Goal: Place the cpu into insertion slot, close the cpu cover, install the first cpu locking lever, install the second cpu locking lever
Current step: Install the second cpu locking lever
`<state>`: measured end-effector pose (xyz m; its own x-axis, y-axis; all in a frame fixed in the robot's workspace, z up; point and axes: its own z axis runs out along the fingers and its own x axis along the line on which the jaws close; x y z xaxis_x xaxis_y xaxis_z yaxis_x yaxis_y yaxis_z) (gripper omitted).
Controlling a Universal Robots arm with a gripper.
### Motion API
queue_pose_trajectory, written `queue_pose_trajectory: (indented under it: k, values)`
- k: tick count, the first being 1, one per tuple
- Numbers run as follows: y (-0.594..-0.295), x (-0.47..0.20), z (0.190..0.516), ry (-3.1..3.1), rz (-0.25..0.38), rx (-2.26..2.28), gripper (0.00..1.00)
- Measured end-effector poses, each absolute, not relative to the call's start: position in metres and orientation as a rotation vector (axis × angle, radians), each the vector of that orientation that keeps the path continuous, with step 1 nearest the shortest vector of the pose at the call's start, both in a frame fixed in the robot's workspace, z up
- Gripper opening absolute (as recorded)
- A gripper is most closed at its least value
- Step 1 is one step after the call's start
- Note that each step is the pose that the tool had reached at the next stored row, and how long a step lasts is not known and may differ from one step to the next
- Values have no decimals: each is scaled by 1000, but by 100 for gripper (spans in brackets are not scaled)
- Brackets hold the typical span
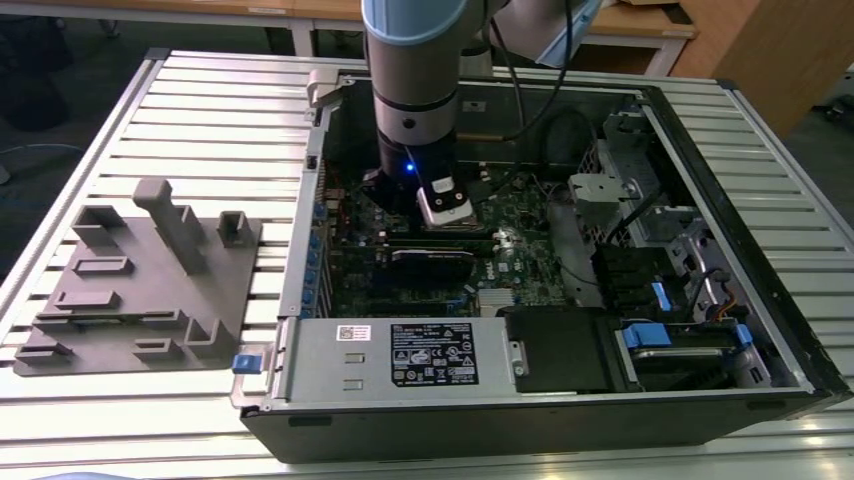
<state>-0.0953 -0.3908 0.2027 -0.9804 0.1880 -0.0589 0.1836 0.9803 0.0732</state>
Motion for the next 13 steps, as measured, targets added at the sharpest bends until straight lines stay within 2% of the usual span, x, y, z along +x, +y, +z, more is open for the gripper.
queue_pose_trajectory:
  k: [13]
  values:
    - [-391, -96, 201, 3060, 105, 288, 11]
